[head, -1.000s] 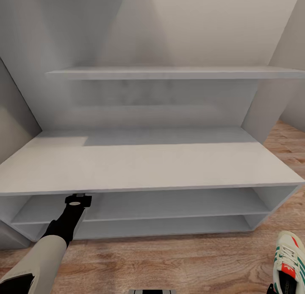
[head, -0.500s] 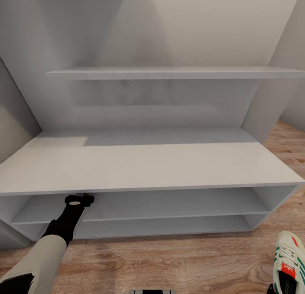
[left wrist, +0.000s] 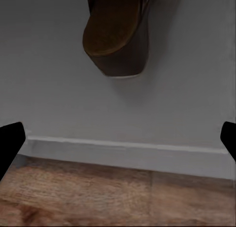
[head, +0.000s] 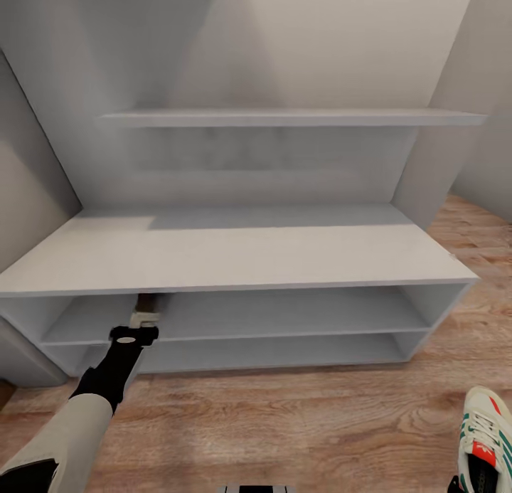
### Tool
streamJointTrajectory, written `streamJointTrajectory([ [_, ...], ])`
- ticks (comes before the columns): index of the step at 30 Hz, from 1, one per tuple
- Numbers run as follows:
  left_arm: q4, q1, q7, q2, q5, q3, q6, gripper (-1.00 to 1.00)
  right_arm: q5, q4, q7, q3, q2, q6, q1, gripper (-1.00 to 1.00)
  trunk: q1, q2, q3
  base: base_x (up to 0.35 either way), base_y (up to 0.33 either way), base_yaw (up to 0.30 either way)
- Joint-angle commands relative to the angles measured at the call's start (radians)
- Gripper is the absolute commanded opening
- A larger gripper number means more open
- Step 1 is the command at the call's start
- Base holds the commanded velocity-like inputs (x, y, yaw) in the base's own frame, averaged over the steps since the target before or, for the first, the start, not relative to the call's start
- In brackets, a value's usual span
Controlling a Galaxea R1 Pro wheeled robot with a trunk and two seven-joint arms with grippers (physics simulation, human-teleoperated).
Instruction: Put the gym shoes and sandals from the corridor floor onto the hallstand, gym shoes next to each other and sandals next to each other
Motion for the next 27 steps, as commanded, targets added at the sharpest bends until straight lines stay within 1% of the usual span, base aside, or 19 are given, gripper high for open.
streamJointTrajectory([
  [1,-0.002,0.0,0.0,0.0,-0.007,0.001,0.005,1.0,-0.01,0.001,-0.001,0.007,0.0,-0.004,0.0,-1.0,-0.001,0.0,-0.001,-0.307,-0.159,0.0],
  [14,-0.001,0.001,0.001,-0.004,-0.004,0.003,0.004,1.0,-0.01,0.001,-0.001,0.007,0.0,-0.004,0.0,-1.0,-0.001,0.0,-0.001,-0.265,-0.198,0.0],
  [17,-0.002,0.011,0.0,-0.008,0.005,0.004,-0.003,1.0,-0.01,0.001,-0.001,0.008,0.0,-0.003,0.0,-1.0,-0.001,0.0,-0.001,-0.243,-0.186,0.0],
  [18,-0.004,0.038,-0.002,-0.017,0.02,0.004,-0.009,1.0,-0.01,0.001,-0.001,0.008,0.0,-0.004,0.0,-1.0,-0.001,0.0,-0.001,-0.193,-0.115,0.0],
  [20,-0.006,0.057,-0.002,-0.021,0.029,0.004,-0.012,1.0,-0.01,0.002,-0.001,0.008,0.0,-0.004,0.0,-1.0,-0.001,0.0,-0.001,-0.176,-0.083,0.0],
  [22,-0.012,0.089,-0.006,-0.023,0.044,0.004,-0.021,1.0,-0.01,0.002,-0.001,0.008,0.0,-0.004,0.0,-1.0,-0.001,0.0,-0.001,-0.154,-0.042,0.0],
  [24,-0.025,0.125,-0.017,-0.024,0.063,0.004,-0.047,1.0,-0.009,0.002,-0.001,0.008,0.0,-0.004,0.0,-1.0,-0.001,0.0,-0.001,-0.139,-0.022,0.0],
  [25,-0.036,0.153,-0.033,-0.024,0.078,0.004,-0.073,1.0,-0.009,0.003,-0.001,0.008,0.001,-0.004,0.0,-1.0,-0.001,0.0,-0.001,-0.103,-0.012,0.0],
  [26,-0.042,0.169,-0.044,-0.023,0.085,0.004,-0.088,1.0,-0.009,0.003,-0.001,0.009,0.001,-0.004,-0.001,-1.0,-0.001,0.0,-0.001,-0.083,-0.01,0.0],
  [27,-0.054,0.2,-0.072,-0.022,0.099,0.004,-0.12,1.0,-0.009,0.003,-0.001,0.009,0.001,-0.004,-0.001,-1.0,-0.001,0.0,-0.001,-0.053,-0.006,0.0],
])
